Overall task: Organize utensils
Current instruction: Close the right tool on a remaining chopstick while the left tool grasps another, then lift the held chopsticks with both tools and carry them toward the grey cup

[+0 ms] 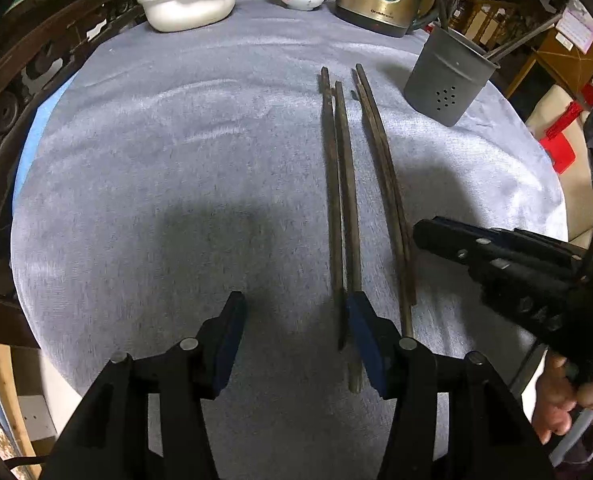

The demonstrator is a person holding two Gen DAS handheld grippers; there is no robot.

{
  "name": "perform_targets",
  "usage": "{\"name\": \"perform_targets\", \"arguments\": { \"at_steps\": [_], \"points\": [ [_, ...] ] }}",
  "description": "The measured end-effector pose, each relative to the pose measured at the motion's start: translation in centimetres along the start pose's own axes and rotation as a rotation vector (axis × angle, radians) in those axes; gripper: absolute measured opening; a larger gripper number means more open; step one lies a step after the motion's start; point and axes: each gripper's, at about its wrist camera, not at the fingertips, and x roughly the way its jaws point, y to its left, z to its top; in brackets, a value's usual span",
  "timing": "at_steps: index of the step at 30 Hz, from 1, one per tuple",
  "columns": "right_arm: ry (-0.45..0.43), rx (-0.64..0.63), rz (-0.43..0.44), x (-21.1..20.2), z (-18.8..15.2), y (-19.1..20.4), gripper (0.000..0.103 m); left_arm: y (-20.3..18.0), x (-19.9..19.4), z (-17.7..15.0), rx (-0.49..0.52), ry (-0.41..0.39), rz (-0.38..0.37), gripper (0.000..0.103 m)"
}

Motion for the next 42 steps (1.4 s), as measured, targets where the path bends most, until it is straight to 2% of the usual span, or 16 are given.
{"name": "perform_targets", "arguments": {
  "at_steps": [2,12,14,16,18,19,21,33,34,36,40,42],
  "points": [
    [-0.01,0.04,0.027,-0.3,0.2,-0.7,0.016,-0.1,0.1,0.4,0.008,-0.01,0.014,0.054],
    [-0.002,0.087,0.043,0.0,0.4,-1.9,0.018,-0.3,1.6,3.7,0.024,-0.053,0.046,0.056],
    [0.001,0.093,0.046,0.0,0.4,-2.0,0.018,0.0,1.6,4.1,0.011,-0.063,0.043,0.047],
    [-0.005,0.105,0.059,-0.1,0.5,-2.1,0.018,0.6,1.6,4.4,0.008,-0.075,0.052,0.026],
    [-0.008,0.112,0.078,-0.3,0.8,-2.1,0.018,1.5,1.7,4.5,-0.015,-0.072,0.052,0.01],
    [-0.005,0.109,0.08,-0.3,1.0,-1.9,0.018,2.2,1.7,4.5,-0.035,-0.068,0.034,0.008],
    [0.0,0.096,0.075,0.0,1.2,-1.4,0.018,3.4,1.7,4.5,-0.072,-0.06,-0.018,0.007],
    [0.007,-0.011,-0.075,1.0,1.7,1.0,0.014,3.1,0.6,2.4,-0.01,-0.066,-0.056,0.007],
    [0.012,-0.012,-0.093,0.9,1.6,0.8,0.009,3.1,0.5,2.3,-0.008,-0.065,-0.06,0.007],
    [0.015,-0.013,-0.126,0.6,1.5,0.2,0.007,3.1,0.4,2.2,-0.002,-0.059,-0.063,0.007],
    [0.044,0.037,-0.101,-0.2,1.3,-1.2,0.007,3.2,0.4,2.2,0.001,-0.053,-0.078,0.007],
    [0.046,0.076,-0.065,-0.2,1.4,-1.8,0.011,3.4,0.5,2.5,-0.006,-0.046,-0.09,0.007]
  ]
}}
